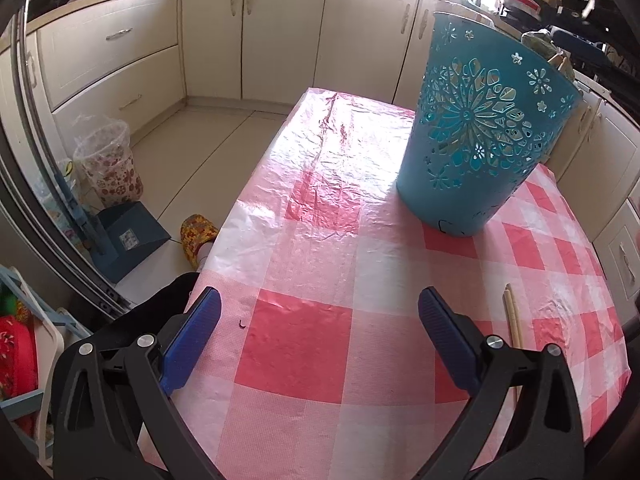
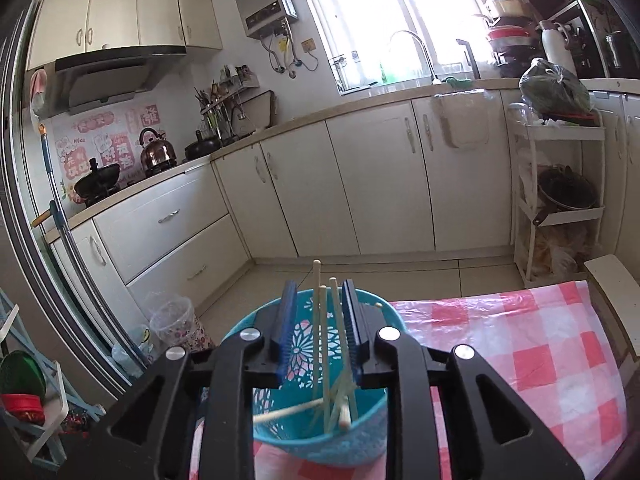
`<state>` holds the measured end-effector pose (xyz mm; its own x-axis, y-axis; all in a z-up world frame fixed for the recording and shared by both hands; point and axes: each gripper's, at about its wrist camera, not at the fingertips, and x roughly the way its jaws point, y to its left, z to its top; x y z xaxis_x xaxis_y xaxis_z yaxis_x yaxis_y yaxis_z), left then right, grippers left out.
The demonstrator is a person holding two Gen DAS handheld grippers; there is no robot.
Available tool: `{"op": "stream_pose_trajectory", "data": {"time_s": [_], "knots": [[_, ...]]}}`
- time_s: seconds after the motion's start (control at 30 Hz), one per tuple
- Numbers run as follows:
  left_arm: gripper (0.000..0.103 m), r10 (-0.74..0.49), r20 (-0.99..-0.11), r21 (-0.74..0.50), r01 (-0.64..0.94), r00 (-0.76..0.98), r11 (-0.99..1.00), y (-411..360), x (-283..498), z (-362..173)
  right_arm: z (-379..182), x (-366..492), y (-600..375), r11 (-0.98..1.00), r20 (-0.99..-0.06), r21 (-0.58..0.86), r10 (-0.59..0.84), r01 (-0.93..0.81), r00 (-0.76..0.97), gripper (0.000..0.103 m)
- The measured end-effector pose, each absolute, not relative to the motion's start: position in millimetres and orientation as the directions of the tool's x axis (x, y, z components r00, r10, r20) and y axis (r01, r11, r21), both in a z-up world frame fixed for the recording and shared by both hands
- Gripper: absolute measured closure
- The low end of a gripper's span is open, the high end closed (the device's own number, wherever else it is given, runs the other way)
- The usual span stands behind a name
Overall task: Organize utensils
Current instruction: 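Grasp a chopstick with the right gripper, carry it into the teal bin, release, then close the right gripper on a chopstick while the left gripper grasps another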
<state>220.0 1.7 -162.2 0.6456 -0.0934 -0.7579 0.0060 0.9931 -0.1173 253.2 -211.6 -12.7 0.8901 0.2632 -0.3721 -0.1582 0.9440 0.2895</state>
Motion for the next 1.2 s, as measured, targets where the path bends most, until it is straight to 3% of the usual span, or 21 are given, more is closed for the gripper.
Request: {"op": "stream_pose_trajectory", "data": {"time_s": [0.13, 0.33, 0.43, 1.0, 1.2], "knots": [[0.008, -0.097, -0.750, -0.110, 0.022, 0.654, 0.994, -3, 214, -158, -25, 210, -218, 0.951, -0.439, 0.269, 0.260, -0.150, 0.860, 0.076], [0.008, -0.106, -0.750, -0.110, 0.035, 0.653, 0.993, -8, 208, -155, -115, 167, -204, 0.971, -0.707, 0.203, 0.237, -0.129, 0.667, 0.077], [0.008, -0.107, -0.751, -0.101, 0.047, 0.652, 0.994, -12, 204, -153, -142, 167, -199, 0.975, -0.760, 0.191, 0.222, -0.116, 0.611, 0.081], [0.008, -0.119, -0.767, -0.078, 0.092, 0.631, 0.993, -28, 197, -156, -158, 171, -187, 0.987, -0.782, 0.079, 0.150, -0.143, 0.605, 0.086], [0.008, -0.193, -0.780, -0.102, 0.183, 0.595, 0.978, -56, 195, -153, -155, 160, -206, 0.981, -0.792, 0.080, 0.169, -0.175, 0.587, 0.093]]}}
